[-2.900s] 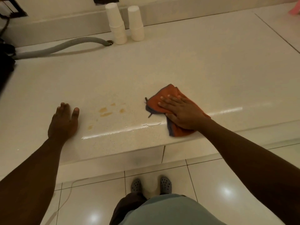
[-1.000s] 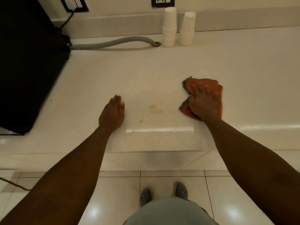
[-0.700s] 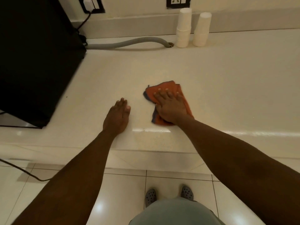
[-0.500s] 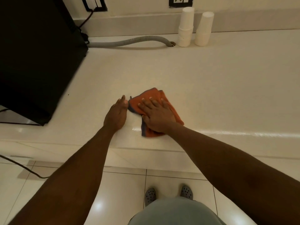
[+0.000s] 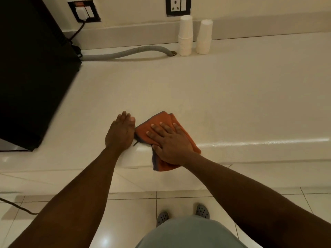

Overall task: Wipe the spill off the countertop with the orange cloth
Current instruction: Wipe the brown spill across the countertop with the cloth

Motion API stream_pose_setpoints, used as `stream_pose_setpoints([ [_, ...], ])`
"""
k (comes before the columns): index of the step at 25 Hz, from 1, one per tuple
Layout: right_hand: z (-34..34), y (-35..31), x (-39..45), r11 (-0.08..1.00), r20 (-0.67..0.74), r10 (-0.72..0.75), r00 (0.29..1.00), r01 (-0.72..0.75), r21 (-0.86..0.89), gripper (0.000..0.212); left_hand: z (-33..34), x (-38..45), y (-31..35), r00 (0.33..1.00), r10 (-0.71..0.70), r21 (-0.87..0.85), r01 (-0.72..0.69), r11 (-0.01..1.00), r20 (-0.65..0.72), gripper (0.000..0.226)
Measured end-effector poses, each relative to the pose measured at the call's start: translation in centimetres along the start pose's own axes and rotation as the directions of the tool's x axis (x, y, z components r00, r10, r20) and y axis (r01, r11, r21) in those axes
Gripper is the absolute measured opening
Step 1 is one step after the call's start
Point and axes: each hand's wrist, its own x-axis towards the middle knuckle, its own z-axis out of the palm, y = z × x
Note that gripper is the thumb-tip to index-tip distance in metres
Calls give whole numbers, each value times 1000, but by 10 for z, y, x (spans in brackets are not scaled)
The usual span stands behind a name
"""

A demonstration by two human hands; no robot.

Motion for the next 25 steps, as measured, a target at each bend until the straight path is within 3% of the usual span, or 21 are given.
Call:
stream_pose_setpoints([
  [5, -6, 65, -38, 961, -66, 275, 959, -273, 38, 59, 10, 4, 8, 999, 44, 139, -45, 989, 10, 101],
  [9, -2, 107, -76, 882, -107, 471, 876, -465, 76, 60, 18, 14, 27, 991, 115, 199, -126, 972, 64, 94],
  [13, 2, 141, -115, 772, -147, 636, 758, -626, 111, 57, 37, 28, 64, 949, 272, 211, -302, 930, 157, 84],
  [20, -1, 210, -162, 632, -164, 774, 612, -761, 146, 60, 69, 46, 131, 911, 382, 179, -407, 896, 158, 80],
  [25, -11, 263, -158, 633, -178, 773, 609, -760, 146, 63, 93, 61, 191, 871, 447, 161, -480, 863, 204, 79],
])
